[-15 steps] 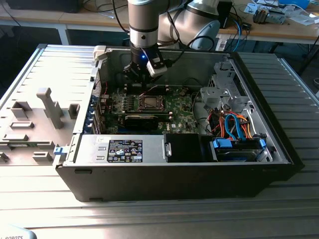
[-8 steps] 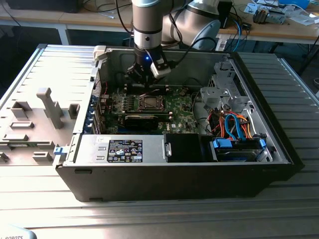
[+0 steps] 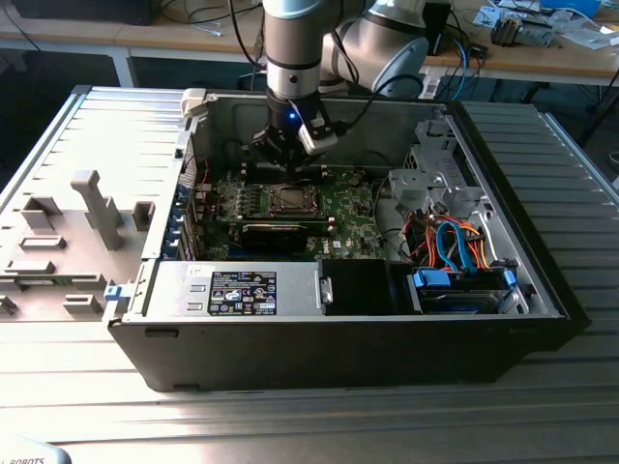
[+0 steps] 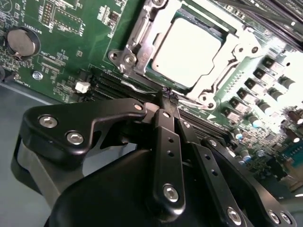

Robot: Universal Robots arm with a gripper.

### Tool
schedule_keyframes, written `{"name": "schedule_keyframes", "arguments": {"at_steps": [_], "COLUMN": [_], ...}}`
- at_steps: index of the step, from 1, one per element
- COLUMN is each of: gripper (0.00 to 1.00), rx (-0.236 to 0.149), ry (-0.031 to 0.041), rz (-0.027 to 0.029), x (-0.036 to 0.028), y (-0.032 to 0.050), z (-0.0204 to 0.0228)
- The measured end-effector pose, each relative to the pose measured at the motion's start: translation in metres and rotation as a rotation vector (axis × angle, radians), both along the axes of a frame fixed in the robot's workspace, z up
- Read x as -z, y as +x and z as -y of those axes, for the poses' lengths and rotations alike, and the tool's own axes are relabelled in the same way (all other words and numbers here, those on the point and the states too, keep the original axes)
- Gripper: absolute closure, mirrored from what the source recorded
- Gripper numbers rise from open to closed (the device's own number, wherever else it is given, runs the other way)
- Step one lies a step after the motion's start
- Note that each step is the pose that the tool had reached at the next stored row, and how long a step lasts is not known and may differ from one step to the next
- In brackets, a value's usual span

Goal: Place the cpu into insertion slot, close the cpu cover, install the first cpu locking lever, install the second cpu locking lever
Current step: 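Install the first cpu locking lever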

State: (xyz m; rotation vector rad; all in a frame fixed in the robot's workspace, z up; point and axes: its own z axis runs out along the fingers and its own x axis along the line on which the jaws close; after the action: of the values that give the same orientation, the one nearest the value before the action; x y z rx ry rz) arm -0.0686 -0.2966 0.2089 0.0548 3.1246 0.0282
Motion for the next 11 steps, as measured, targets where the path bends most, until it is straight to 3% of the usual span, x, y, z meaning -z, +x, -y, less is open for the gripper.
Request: {"name": "schedule_keyframes", "arguments": {"at_steps": [11], "gripper": [0.89], "rx": [0.0], "ry": [-0.0001], "rz": [-0.0003], "x": [0.008], "y": [0.0102], "z": [0.0]}}
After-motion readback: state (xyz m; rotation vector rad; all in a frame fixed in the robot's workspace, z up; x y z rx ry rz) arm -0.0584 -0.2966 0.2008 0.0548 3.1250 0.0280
